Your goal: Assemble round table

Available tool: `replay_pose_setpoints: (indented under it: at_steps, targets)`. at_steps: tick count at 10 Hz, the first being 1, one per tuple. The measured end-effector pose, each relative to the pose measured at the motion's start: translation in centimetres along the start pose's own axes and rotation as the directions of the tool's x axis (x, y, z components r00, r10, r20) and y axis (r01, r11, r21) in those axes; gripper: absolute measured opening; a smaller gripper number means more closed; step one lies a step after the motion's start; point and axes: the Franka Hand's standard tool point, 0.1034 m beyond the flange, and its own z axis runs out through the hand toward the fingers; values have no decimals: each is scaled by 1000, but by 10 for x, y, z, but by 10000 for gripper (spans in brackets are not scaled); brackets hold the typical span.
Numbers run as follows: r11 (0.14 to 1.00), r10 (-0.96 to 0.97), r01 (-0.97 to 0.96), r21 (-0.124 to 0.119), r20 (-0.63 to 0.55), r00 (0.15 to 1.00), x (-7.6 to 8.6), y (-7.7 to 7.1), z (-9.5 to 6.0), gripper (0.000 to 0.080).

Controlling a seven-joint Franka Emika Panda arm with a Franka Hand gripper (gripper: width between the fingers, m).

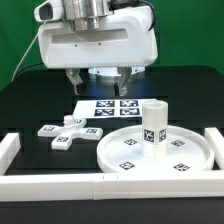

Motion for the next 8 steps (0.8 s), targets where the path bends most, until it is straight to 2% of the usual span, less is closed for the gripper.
replay_pose_setpoints:
  at_steps: [2, 5, 6, 8]
  targets:
    - [995, -104, 104, -1, 0, 995, 1, 2, 0, 649]
    - [864, -501, 502, -26, 25, 865, 15, 55, 16, 649]
    - [870, -492, 493, -18, 26, 870, 17, 52, 13, 649]
    - [857, -514, 515, -21, 27, 857, 17, 54, 14, 649]
